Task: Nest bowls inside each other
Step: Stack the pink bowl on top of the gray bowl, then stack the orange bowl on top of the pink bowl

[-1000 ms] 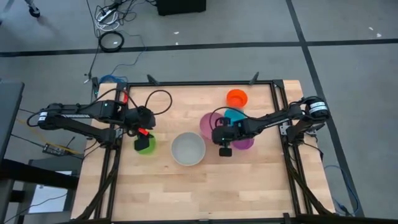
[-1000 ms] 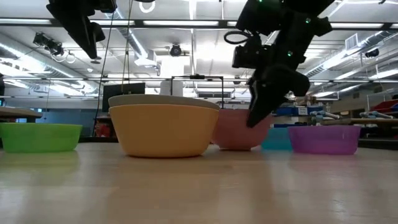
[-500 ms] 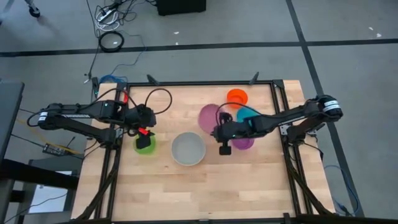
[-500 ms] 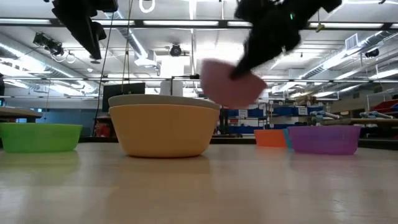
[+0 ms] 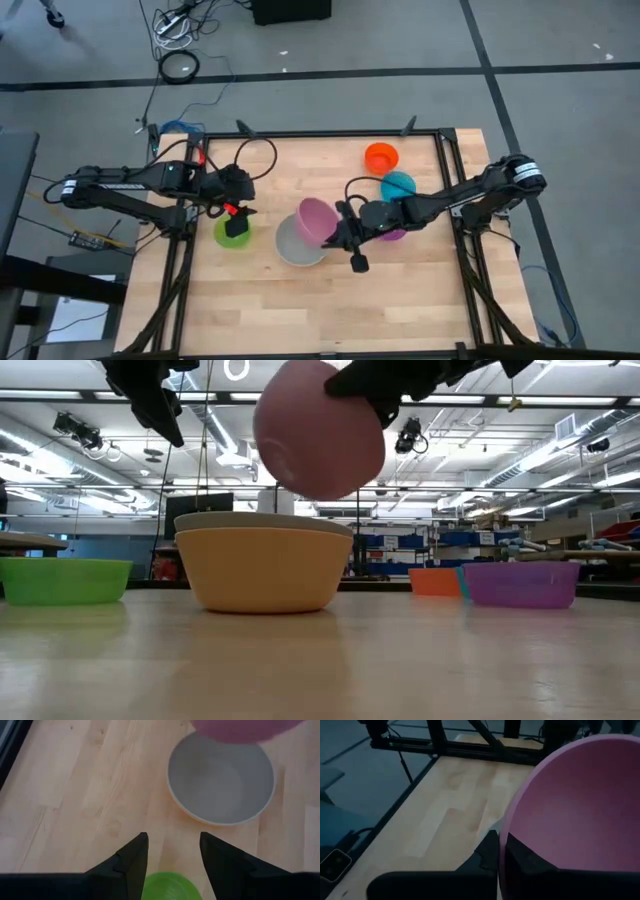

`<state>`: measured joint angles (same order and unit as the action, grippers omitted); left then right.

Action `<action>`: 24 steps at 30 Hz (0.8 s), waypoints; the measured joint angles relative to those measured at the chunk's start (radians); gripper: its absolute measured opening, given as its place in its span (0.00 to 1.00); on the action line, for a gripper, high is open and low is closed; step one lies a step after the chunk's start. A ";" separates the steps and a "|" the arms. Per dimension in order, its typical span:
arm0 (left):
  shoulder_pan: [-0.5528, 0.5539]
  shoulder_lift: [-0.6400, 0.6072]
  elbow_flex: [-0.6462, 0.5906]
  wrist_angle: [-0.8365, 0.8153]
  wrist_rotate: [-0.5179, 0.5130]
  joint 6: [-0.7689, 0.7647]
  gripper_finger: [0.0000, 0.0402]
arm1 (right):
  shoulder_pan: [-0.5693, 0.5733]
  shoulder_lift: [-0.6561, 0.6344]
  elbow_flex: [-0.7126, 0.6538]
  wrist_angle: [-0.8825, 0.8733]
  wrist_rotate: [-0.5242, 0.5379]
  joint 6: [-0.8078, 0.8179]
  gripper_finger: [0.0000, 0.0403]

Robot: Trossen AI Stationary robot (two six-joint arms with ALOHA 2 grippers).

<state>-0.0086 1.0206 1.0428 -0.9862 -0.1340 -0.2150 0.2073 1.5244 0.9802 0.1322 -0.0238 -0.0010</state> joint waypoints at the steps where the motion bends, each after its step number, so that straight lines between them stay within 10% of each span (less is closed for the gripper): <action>1: 0.000 0.000 0.000 0.000 0.000 0.000 0.47 | 0.003 0.010 0.000 0.009 0.000 0.004 0.03; 18: 0.000 0.000 0.000 -0.001 -0.022 0.001 0.47 | 0.007 0.027 0.054 -0.026 -0.009 0.049 0.32; 24: 0.000 0.000 0.000 -0.003 -0.022 0.001 0.47 | -0.012 0.005 0.122 -0.227 0.328 -0.048 0.32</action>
<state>-0.0086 1.0206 1.0428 -0.9897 -0.1558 -0.2142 0.1957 1.5292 1.1017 -0.0951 0.3038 -0.0487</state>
